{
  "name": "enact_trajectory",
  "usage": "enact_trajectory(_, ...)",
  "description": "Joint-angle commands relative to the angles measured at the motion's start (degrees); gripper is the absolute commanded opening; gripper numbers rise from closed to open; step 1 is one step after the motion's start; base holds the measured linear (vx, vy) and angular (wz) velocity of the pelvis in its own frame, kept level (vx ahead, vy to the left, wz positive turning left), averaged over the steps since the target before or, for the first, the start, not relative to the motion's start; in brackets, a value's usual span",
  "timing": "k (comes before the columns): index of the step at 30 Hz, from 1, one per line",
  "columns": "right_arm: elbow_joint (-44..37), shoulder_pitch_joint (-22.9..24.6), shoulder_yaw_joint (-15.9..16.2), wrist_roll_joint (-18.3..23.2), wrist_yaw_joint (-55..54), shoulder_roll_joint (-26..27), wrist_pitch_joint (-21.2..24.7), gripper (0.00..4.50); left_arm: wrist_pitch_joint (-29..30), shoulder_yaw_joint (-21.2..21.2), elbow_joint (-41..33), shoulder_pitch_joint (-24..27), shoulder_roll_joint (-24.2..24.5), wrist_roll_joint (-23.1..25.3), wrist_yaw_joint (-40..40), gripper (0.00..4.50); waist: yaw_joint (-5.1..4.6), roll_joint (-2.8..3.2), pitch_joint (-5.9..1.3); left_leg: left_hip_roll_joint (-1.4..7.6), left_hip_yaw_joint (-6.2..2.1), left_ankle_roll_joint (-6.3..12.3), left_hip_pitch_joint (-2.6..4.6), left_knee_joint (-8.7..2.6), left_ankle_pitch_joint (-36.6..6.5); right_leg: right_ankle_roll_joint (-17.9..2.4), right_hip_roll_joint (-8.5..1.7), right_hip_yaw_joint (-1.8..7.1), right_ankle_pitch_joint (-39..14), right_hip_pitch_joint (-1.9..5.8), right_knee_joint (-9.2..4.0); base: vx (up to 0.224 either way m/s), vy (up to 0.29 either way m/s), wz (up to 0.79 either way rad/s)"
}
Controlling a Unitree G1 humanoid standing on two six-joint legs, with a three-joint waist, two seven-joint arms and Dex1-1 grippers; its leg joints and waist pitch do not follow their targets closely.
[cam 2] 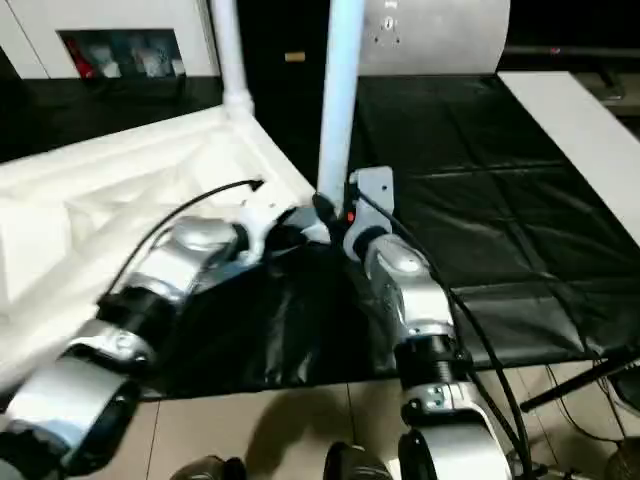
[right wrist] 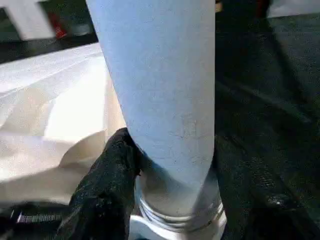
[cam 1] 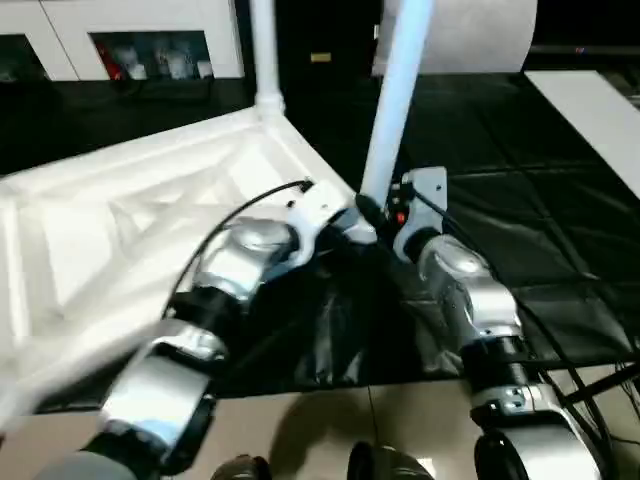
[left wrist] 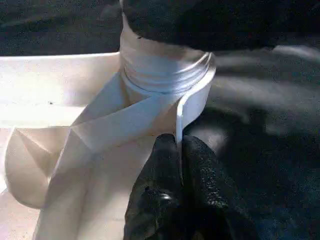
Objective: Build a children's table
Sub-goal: Rotate leg to tighten
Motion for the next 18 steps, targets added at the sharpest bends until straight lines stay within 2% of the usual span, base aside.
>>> enact_trajectory(1,1.62,0.18,2.15,-0.34,-0.32,2.94,0.50,2.67,-1.58,-0.24,0.25,-0.74,-3.00,-0.88,2.47,0.00,0.41,-0.19,-4.04,5.39,-2.95,6.61,0.21,-4.00,-3.37,-13.25,-6.11,5.32,-6.33,3.86,-3.24,0.000,0.000,0.00)
enact_trajectory(2,0.83,0.66,2.53,-0.79,0.61,2.31,-0.01,2.74,-1.91,-0.68,-0.07,-0.56,-2.74,-0.65,1.79,0.00,0.50,-0.13,-3.98,5.33,-2.89,7.59,0.22,-3.97,-3.16,-13.38,-6.09,5.24,-6.17,3.90,-3.29,0.000,0.000,0.00)
enact_trajectory(4,-0.33,1.57,3.21,-1.81,1.78,1.08,-0.99,2.99,-2.31,-1.15,-0.09,-0.36,-2.33,-0.23,1.07,0.00,0.60,-0.03,-3.85,5.41,-2.87,8.16,0.28,-3.99,-3.67,-13.09,-6.10,5.21,-7.53,3.92,-3.46,0.000,0.000,0.00)
enact_trajectory(8,-2.07,4.19,2.87,-1.27,5.82,-2.93,-3.48,3.31,-4.58,-2.00,-0.54,0.94,-0.52,0.17,-1.95,0.00,1.10,-0.05,-3.72,5.60,-2.86,8.22,0.42,-4.00,-4.59,-11.92,-6.04,5.24,-9.51,3.90,-3.71,0.000,0.000,0.00)
enact_trajectory(9,-3.35,5.93,2.20,-0.01,9.88,-5.86,-5.38,3.43,-5.86,-2.44,-1.28,2.02,0.95,0.02,-4.53,0.00,1.28,-0.05,-3.80,5.67,-2.94,8.20,0.53,-4.01,-4.40,-11.93,-6.03,5.22,-9.20,3.96,-3.60,0.000,0.000,0.00)
enact_trajectory(12,-5.17,7.55,1.17,1.95,15.15,-8.92,-6.21,3.64,-7.12,-2.96,-2.04,3.18,2.70,-0.23,-7.46,0.00,1.65,-0.21,-3.69,5.49,-2.79,8.87,0.33,-3.94,-5.30,-11.86,-6.20,5.30,-10.38,4.09,-3.82,0.000,0.000,0.00)
enact_trajectory(13,-6.35,8.34,0.90,2.84,18.62,-10.84,-6.44,3.82,-8.15,-3.37,-2.50,3.86,3.80,-0.41,-9.46,0.00,1.68,-0.36,-3.48,5.46,-2.85,9.00,0.19,-4.00,-5.96,-11.38,-6.20,5.25,-12.21,4.19,-4.04,0.000,0.000,0.00)
enact_trajectory(14,-7.93,9.31,1.15,4.11,23.91,-13.66,-6.18,3.92,-8.76,-3.86,-2.85,4.57,5.21,-0.51,-11.88,0.00,1.80,-0.17,-3.44,5.42,-2.90,8.94,0.15,-3.97,-6.72,-10.64,-6.21,5.18,-14.38,4.33,-4.21,0.000,0.000,0.00)
enact_trajectory(16,-8.59,9.72,1.48,4.82,26.47,-15.09,-5.99,4.01,-8.99,-4.04,-2.81,4.77,5.82,-0.44,-12.80,0.00,1.76,-0.17,-3.31,5.49,-2.96,8.74,0.24,-4.09,-7.08,-9.76,-6.00,5.15,-16.38,4.05,-4.44,0.000,0.000,0.00)
enact_trajectory(18,-10.33,10.84,3.28,6.11,35.61,-20.52,-5.79,4.25,-11.75,-5.05,-2.84,5.59,8.21,-0.38,-17.31,0.00,1.76,0.17,-3.41,5.54,-3.06,8.56,0.29,-4.03,-7.47,-9.49,-5.92,5.09,-16.73,4.08,-4.50,0.000,0.000,0.00)
